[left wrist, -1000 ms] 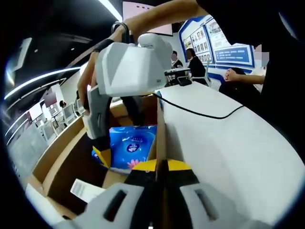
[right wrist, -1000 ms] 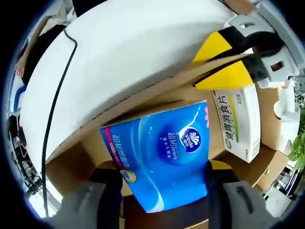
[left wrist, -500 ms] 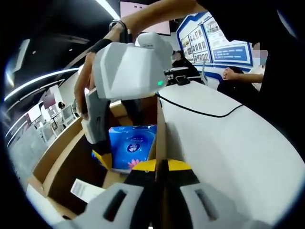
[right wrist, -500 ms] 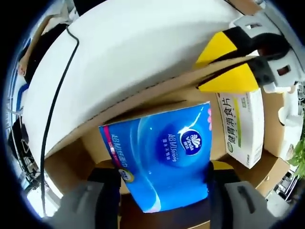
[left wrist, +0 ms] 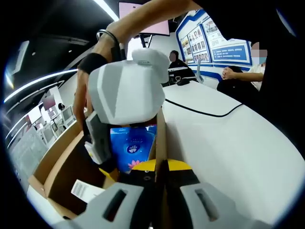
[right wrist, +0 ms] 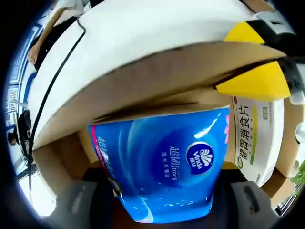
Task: Operate the shoe box by opening the lid, removing the specified soft item, and placing it in the target area until the item is outside and the box remains undamaged.
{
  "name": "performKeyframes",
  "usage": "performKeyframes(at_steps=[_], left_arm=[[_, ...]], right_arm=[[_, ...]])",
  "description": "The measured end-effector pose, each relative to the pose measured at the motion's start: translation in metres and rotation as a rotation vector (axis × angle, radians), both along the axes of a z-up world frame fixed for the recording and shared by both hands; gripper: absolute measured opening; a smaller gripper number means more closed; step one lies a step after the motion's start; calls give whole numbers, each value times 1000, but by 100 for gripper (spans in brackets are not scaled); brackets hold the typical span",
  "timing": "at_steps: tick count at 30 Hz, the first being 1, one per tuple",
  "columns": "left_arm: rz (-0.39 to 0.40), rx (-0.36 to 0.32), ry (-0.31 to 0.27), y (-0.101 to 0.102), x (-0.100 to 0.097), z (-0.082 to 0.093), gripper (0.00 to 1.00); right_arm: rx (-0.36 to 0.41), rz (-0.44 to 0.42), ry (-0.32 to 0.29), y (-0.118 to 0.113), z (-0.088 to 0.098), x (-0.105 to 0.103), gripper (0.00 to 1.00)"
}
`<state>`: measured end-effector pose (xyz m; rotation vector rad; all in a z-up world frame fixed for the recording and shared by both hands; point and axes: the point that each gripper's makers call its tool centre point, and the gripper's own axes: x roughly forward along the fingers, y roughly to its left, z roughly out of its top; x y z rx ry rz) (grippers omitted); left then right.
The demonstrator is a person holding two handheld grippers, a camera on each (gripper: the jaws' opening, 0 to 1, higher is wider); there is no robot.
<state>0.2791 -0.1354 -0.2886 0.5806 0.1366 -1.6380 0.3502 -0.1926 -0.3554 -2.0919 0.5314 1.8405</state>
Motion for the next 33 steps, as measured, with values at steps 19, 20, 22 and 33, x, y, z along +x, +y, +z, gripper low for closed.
performKeyframes(at_steps=[19,20,22,33], left_arm=[[-1,-1,-2,0,1,0,5],[0,-1,-2,0,1,0,5],[-1,-1,-2,0,1,0,5],[-1,-1,-3,0,1,-1,5]], right_arm=[[14,-2,19,2,0,-2,84],[13,1,16,1,1,-1,82],[10,4,10,1,1,-1,81],[44,10,-37,2,9,4,78]])
